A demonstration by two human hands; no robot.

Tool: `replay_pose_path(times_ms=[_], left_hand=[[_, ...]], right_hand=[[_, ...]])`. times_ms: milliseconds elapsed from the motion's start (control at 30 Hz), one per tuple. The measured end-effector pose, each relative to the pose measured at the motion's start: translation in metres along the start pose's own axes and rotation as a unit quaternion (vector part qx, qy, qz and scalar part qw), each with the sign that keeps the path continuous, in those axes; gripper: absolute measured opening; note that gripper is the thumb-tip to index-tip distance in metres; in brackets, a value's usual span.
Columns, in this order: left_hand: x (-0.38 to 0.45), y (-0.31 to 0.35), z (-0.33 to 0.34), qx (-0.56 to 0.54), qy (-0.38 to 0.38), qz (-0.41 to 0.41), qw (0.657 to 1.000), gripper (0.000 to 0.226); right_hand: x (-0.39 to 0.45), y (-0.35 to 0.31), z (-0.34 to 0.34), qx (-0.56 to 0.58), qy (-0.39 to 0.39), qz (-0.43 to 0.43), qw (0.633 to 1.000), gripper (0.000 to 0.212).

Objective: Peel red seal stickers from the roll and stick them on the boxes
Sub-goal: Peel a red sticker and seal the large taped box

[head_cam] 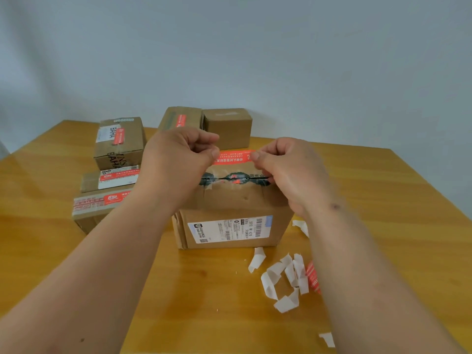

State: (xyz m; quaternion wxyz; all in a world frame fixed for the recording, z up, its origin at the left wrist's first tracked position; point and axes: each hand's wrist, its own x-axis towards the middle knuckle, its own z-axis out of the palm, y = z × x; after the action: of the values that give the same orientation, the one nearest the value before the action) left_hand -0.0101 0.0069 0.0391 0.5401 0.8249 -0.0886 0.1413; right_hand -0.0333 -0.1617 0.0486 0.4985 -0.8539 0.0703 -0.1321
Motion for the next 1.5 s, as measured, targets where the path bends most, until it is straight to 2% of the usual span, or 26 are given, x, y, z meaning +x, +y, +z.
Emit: replay_pose_path(times_ms=[133, 267, 433, 1033, 1500], left_hand=[[0.007, -0.004, -0.003, 0.036, -0.032, -0.015, 0.999, 0.023], [0.009, -0.005, 0.001, 0.116, -0.051, -0.028, 0.992, 0.023], [0.011, -0.005, 0.008, 0.197, -0.052, -0.002, 0.979, 0.027], [0.010, -0.006, 0.013, 0.220, -0.069, 0.005, 0.973, 0.021], [0.005, -0.007, 0.019, 0.259, -0.043, 0.032, 0.964, 0.023]], right_hand=[[0.005, -0.005, -0.010, -0.108, -0.091, -0.012, 0.990, 0.020], [0.011, -0.005, -0.003, -0.261, -0.100, -0.033, 0.960, 0.019], [0.012, -0.002, 0.005, -0.346, -0.081, -0.059, 0.933, 0.022], [0.018, 0.005, 0.012, -0.395, -0.084, -0.066, 0.912, 0.021], [0.019, 0.009, 0.015, -0.405, -0.059, -0.098, 0.907, 0.024]])
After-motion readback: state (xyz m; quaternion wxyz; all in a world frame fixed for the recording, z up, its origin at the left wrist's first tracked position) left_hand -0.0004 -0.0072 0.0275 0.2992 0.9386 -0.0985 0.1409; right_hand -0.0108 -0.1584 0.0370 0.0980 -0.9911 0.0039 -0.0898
